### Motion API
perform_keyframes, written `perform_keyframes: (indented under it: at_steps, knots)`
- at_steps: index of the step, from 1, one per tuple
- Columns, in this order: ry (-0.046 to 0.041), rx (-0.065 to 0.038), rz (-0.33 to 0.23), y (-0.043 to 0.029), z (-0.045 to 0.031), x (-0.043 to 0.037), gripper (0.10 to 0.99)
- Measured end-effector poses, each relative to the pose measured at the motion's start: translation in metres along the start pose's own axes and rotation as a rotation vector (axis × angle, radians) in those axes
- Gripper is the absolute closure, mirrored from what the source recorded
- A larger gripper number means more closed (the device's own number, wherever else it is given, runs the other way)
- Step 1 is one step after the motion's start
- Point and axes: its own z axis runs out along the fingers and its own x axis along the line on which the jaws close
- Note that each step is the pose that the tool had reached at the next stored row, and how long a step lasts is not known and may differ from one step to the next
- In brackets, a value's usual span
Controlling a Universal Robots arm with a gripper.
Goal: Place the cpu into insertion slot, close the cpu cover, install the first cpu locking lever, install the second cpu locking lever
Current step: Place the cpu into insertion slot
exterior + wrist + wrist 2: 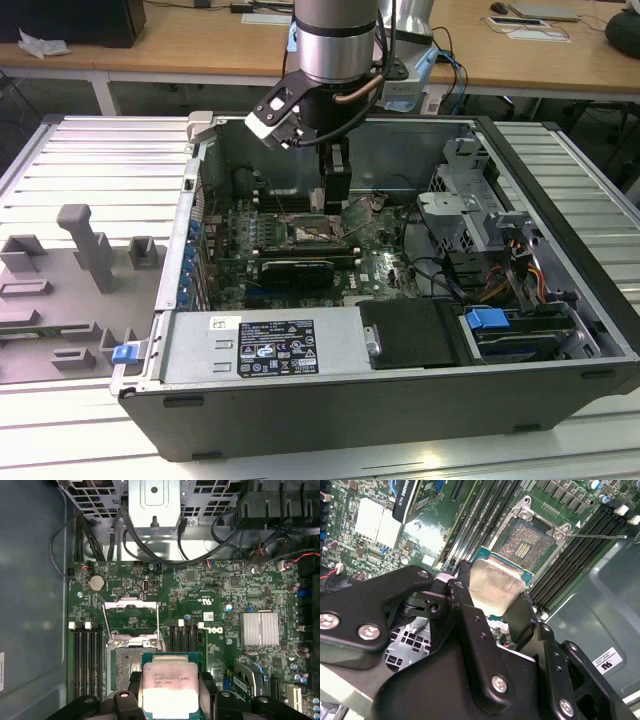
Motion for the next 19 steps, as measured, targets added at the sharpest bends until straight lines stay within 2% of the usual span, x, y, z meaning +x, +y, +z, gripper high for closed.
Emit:
perform_keyframes:
  at_steps: [11,13,16,17,19]
  knots:
    - [0.0002,0.0,0.0,-0.0006,0.0076,-0.0001,0.553]
    - [0.0005,0.0,0.0,-0.0008,0.0101,0.0001,0.553]
    - [0.0011,0.0,-0.001,-0.0016,0.0179,0.0032,0.553]
    - [0.0025,0.0,-0.003,-0.0022,0.0196,0.0042,0.553]
    - [0.0144,0.0,-0.013,-0.0035,0.0227,0.0061,0.553]
